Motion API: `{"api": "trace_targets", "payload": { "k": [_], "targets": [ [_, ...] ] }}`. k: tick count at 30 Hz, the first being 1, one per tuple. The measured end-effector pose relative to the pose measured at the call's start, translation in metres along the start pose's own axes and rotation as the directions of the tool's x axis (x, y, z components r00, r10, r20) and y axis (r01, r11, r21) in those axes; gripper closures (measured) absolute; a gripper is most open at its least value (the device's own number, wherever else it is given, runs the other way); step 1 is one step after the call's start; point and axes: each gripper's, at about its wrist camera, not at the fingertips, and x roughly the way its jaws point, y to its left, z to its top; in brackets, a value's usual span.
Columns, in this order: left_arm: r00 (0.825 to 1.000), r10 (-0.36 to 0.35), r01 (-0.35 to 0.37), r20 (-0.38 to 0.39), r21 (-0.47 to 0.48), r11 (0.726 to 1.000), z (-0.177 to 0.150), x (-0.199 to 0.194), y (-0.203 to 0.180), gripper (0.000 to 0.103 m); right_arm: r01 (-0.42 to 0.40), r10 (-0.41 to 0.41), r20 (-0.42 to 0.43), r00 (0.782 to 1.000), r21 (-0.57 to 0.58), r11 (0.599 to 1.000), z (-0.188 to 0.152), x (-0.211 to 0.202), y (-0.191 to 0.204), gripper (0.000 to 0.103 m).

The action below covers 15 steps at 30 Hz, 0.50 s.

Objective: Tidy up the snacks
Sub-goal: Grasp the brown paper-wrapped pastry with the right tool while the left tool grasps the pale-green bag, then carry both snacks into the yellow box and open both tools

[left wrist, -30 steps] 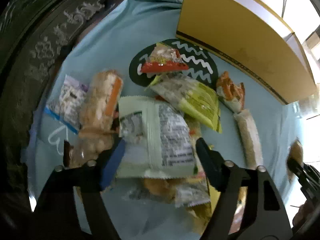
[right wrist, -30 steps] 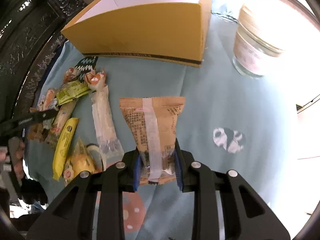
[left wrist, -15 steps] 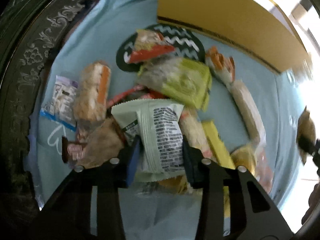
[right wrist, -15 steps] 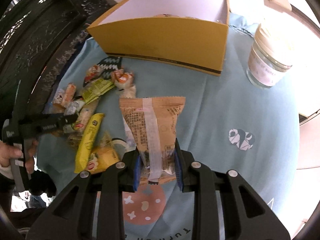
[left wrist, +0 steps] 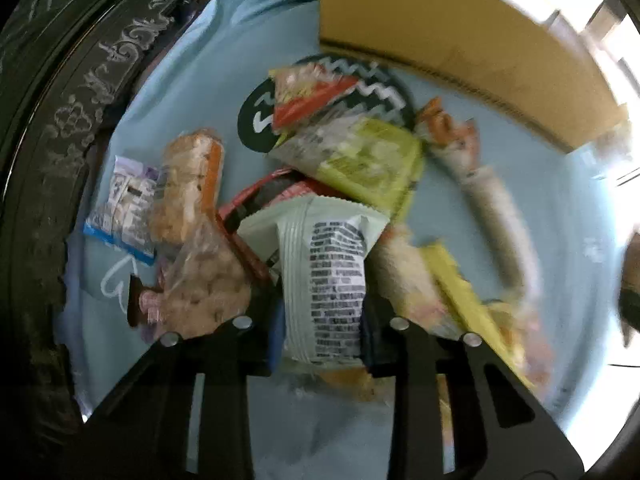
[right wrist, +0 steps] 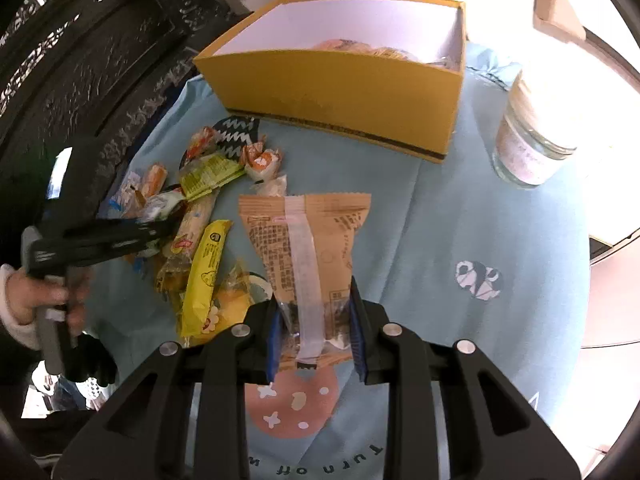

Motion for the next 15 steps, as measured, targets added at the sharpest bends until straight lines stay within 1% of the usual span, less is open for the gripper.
{"api": "trace_targets", "payload": {
  "k": [1,4,6,8,12,15],
  "targets": [
    [0.999,-0.012,0.011,0.034,0.005,1.000,-0.003,-0.015,0.002,0.074,0.000,0.000,0.004,1.000,0.004,1.000,0.000,-0.002,-0.001,0.075],
    [0.995,-0.055,0.054,0.088,0.012,0.998,-0.006,-0.047,0.005,0.074,-0.006,0.006,0.020,1.000,0.011,1.000,0.004,-0.007,-0.003,0.075],
    [0.989,-0.066,0.063,0.129,0.025,0.998,-0.004,-0.069,0.005,0.074,-0.012,0.012,0.029,0.999,0.009,1.000,0.007,-0.010,-0.003,0.075],
    [0.983,-0.089,0.085,0.163,0.033,0.996,0.002,-0.085,0.004,0.074,-0.018,0.017,0.044,0.999,0.007,1.000,0.012,-0.014,-0.002,0.075],
    [0.968,-0.116,0.102,0.224,0.070,0.992,0.013,-0.113,-0.015,0.074,-0.031,0.031,0.096,0.995,0.004,1.000,0.030,-0.028,0.002,0.075],
    [0.956,-0.143,0.121,0.256,0.099,0.988,0.032,-0.130,-0.030,0.074,-0.037,0.036,0.148,0.988,0.005,0.999,0.048,-0.042,0.002,0.075]
  ]
}}
